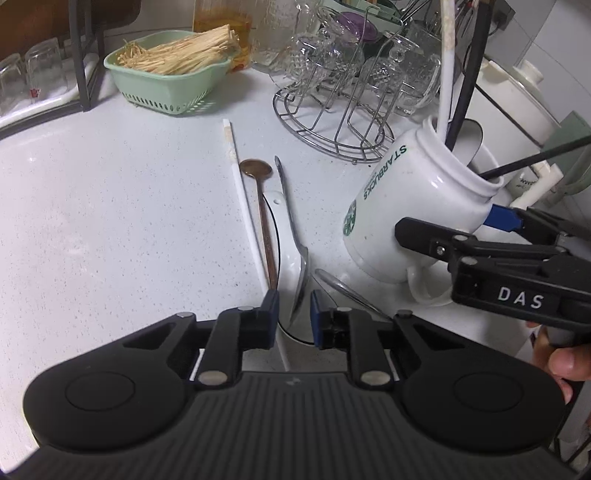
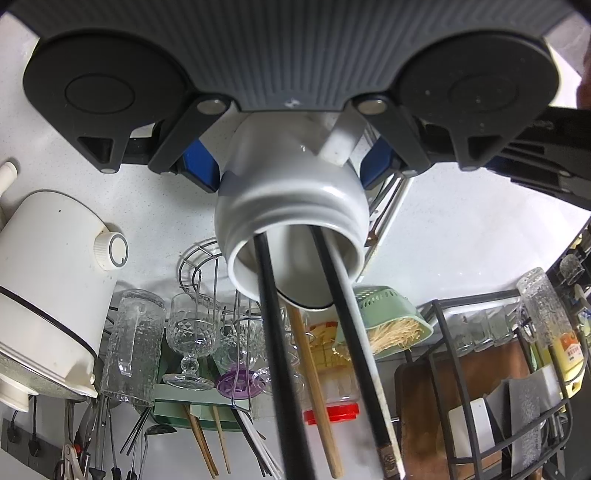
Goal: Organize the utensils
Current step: 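Move the left gripper down to the steel spoon and close on it, then lift the steel spoon toward the jar with the left gripper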
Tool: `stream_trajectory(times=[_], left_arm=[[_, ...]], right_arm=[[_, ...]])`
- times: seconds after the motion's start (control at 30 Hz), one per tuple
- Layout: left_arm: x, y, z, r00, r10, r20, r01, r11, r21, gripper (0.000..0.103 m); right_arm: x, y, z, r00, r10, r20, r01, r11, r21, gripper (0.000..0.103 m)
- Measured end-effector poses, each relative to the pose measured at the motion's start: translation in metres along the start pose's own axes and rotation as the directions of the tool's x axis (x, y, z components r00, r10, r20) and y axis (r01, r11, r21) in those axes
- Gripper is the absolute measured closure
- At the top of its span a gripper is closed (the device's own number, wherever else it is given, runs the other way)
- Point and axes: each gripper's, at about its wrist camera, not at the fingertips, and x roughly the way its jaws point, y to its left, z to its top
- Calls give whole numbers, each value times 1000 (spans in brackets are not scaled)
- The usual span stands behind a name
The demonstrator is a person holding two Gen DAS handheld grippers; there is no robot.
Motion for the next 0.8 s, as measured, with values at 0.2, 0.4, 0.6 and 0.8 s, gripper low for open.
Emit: stream_trajectory(times=[0.2, 0.4, 0.6, 0.8], left_arm=[[3, -7, 1, 1000, -10, 5, 10, 999, 34, 96], [-5, -5, 6, 1000, -18, -6, 18, 1000, 2, 101], [-27, -10, 18, 1000, -16, 5, 16, 1000, 7, 102], [-41, -15, 28, 999, -39, -6, 39, 999, 15, 102]], right_arm=[[0, 0, -1, 1000, 2, 7, -2, 1000, -9, 18], [-1, 1, -1, 1000, 0, 5, 0, 1000, -15, 18], [-1, 1, -2, 1000, -1, 8, 1, 1000, -17, 18], [0, 2, 2, 1000, -8, -12, 7, 1000, -10, 18]])
